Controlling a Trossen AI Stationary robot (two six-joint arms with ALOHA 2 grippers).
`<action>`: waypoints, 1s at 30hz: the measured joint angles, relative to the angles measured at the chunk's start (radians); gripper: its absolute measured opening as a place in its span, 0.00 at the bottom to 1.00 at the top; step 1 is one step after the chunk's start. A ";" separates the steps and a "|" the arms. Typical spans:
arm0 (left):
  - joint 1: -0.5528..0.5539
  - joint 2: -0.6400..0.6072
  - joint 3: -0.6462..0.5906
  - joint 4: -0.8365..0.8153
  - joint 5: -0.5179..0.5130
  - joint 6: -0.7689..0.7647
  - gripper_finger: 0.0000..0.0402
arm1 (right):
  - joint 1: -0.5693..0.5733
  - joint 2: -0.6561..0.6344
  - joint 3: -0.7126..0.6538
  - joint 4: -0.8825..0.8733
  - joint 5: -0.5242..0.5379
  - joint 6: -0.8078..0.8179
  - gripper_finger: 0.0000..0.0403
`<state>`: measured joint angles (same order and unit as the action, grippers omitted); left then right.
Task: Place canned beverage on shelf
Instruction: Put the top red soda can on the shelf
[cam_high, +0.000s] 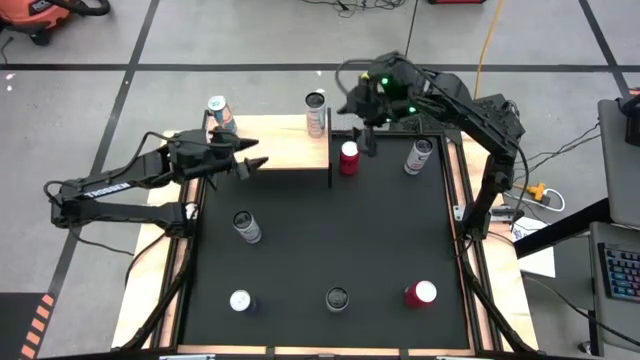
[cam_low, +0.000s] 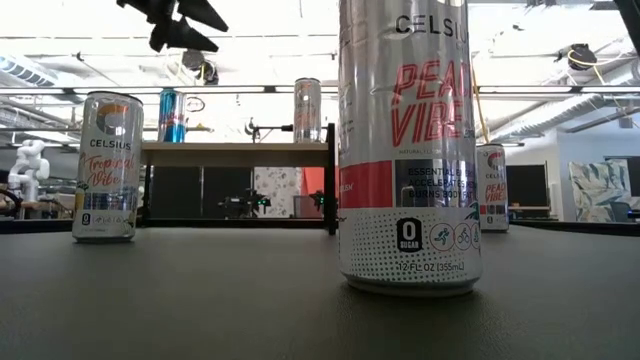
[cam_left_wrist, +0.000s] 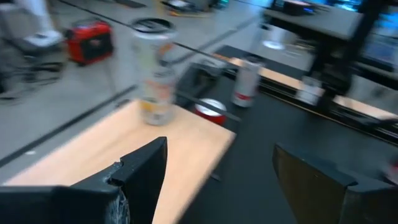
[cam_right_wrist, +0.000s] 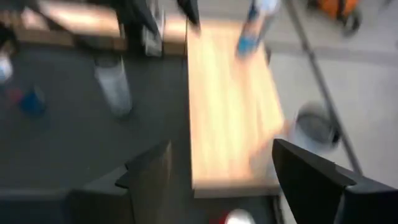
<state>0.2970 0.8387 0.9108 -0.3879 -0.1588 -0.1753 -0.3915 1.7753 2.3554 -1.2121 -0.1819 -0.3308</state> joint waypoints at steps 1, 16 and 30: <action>-0.005 -0.003 0.000 -0.005 0.031 0.000 0.73 | 0.000 0.001 0.000 -0.052 0.009 -0.004 0.65; -0.078 -0.010 0.000 -0.017 0.297 -0.028 0.73 | -0.001 0.029 -0.090 -0.262 0.094 -0.033 0.65; -0.077 -0.007 0.000 -0.106 0.291 -0.026 0.73 | 0.000 0.031 -0.171 -0.127 0.240 -0.020 0.65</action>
<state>0.2199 0.8314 0.9108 -0.4934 0.1318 -0.2016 -0.3916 1.8061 2.1845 -1.3392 0.0584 -0.3504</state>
